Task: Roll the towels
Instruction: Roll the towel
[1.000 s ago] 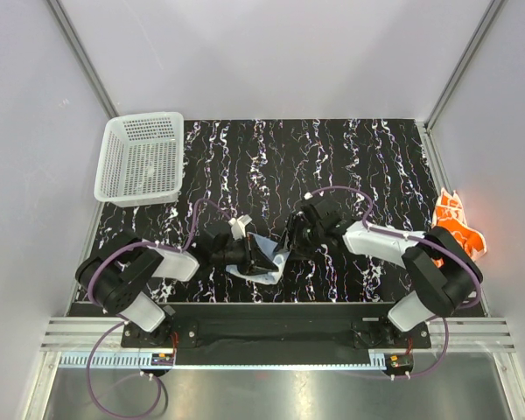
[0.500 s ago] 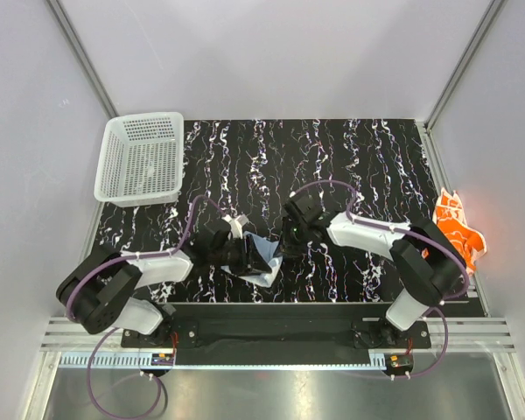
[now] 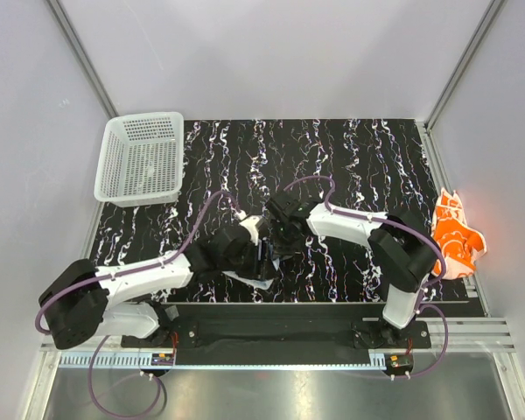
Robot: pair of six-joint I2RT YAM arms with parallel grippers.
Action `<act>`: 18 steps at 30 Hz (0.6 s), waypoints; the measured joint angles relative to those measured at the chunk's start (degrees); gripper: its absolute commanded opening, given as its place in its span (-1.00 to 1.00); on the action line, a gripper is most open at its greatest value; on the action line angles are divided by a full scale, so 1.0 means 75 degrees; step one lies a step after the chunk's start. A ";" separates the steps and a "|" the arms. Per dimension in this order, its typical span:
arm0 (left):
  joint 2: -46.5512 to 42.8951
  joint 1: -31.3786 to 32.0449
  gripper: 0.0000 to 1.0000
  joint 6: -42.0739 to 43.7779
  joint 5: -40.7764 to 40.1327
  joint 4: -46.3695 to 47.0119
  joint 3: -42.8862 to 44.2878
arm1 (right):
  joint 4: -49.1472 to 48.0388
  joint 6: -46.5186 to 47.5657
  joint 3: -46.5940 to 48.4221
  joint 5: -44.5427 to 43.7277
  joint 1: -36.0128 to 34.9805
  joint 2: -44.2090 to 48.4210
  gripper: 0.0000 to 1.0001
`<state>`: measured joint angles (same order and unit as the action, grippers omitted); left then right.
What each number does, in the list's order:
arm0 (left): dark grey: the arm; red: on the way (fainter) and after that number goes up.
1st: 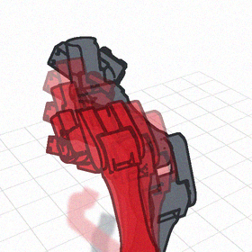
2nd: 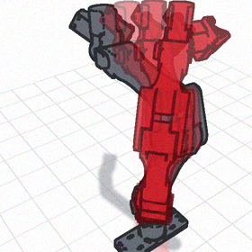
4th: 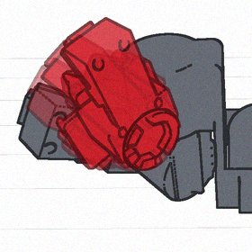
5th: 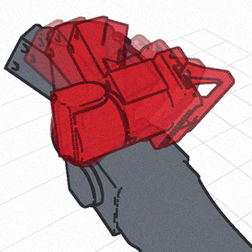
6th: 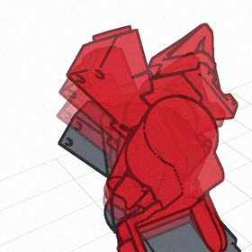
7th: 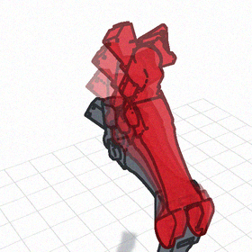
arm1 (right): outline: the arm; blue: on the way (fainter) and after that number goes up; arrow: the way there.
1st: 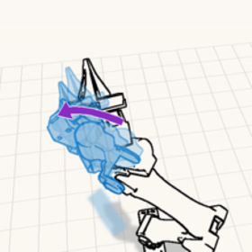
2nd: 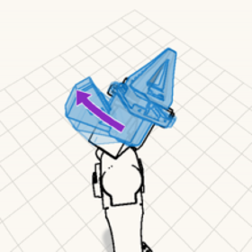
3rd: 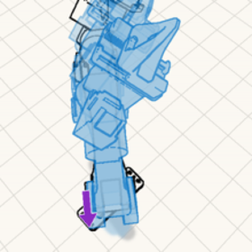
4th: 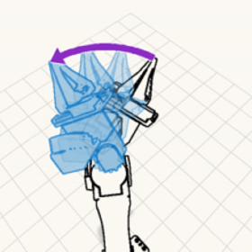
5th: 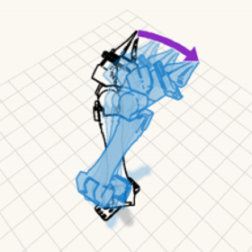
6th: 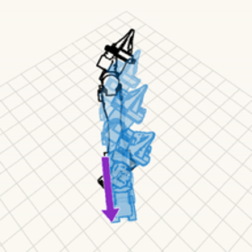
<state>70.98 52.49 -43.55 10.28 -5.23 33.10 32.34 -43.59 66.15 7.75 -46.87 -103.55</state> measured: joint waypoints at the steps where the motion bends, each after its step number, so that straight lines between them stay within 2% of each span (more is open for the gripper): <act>1: 0.0003 0.0210 0.21 0.0067 -0.0242 -0.0189 0.0163 | 0.0047 0.0015 0.0044 -0.0017 -0.0003 -0.0020 -0.99; 9: 0.0580 0.1285 0.23 0.0463 -0.1845 -0.1247 0.1090 | 0.0309 0.0064 0.0259 -0.0105 -0.0009 -0.0093 -0.99; 18: 0.1486 0.2090 0.02 0.0452 -0.3080 -0.1967 0.1364 | 0.0411 0.0093 0.0280 -0.0105 -0.0012 -0.0096 -1.00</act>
<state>82.13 68.16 -40.16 -12.82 -19.99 43.33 35.42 -42.89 68.25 6.96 -46.96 -104.27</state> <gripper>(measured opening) 0.532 0.156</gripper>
